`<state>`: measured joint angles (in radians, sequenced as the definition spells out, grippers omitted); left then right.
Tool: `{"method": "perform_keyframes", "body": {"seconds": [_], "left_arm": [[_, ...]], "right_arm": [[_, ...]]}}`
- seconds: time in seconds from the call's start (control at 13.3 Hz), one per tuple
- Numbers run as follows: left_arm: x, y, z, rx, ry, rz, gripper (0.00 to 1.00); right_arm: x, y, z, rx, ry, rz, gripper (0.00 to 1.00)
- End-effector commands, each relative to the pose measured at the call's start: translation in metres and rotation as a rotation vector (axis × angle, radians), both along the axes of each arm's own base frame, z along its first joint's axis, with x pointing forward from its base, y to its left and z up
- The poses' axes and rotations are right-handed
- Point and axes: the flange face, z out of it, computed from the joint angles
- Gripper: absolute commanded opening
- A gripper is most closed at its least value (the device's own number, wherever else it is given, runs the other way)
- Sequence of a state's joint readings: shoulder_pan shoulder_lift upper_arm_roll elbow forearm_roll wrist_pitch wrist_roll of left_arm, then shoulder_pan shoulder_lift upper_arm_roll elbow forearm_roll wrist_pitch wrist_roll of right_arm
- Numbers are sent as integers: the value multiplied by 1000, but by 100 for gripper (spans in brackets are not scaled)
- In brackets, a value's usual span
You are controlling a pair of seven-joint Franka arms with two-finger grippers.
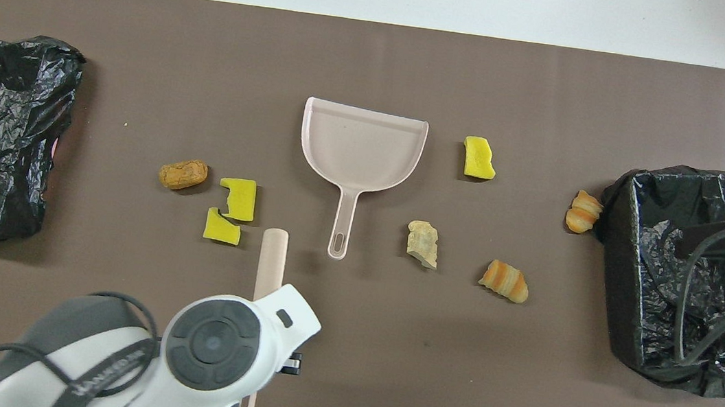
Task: Sweep and dump trash in bin
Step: 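Lift the brush with the left gripper while the right gripper reaches the dustpan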
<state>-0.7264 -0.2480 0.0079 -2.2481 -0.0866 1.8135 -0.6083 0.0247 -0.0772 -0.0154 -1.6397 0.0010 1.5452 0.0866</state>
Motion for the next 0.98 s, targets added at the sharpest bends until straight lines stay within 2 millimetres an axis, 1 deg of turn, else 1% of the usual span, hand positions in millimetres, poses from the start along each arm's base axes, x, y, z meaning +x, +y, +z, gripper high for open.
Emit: {"method": "perform_keyframes", "body": {"seconds": [0.0,0.15,0.23,0.3,0.38,0.45,0.53,0.6,0.68,0.75,0.83,0.9], "left_arm": [[27,53,42,14,13,36,0],[63,94,38,53,-6,32,0],[85,120,37,41,-14,31,0],[110,147,37,22,-24,29,0],[134,171,41,7,-41,34,0],[153,192,44,-5,-54,35,0],[166,213,46,-15,-65,22,0],[173,228,43,-14,-67,-17,0],[175,238,41,-4,-68,-64,0],[180,251,33,-1,-58,-104,0],[186,261,28,-5,-65,-132,0],[190,266,26,-10,-82,-153,0]], "right_arm": [[5,38,-16,29,-33,-42,100],[9,78,-35,35,-62,-54,100],[14,99,-48,40,-75,-70,100],[17,125,-59,44,-79,-84,100],[23,151,-76,48,-78,-120,100],[26,179,-87,59,-98,-143,100],[29,204,-101,70,-110,-161,100],[31,226,-116,75,-115,-173,100],[33,247,-131,85,-126,-179,100],[34,268,-143,101,-146,-191,100],[38,281,-155,111,-158,-215,100],[36,301,-168,118,-165,-224,100]]}}
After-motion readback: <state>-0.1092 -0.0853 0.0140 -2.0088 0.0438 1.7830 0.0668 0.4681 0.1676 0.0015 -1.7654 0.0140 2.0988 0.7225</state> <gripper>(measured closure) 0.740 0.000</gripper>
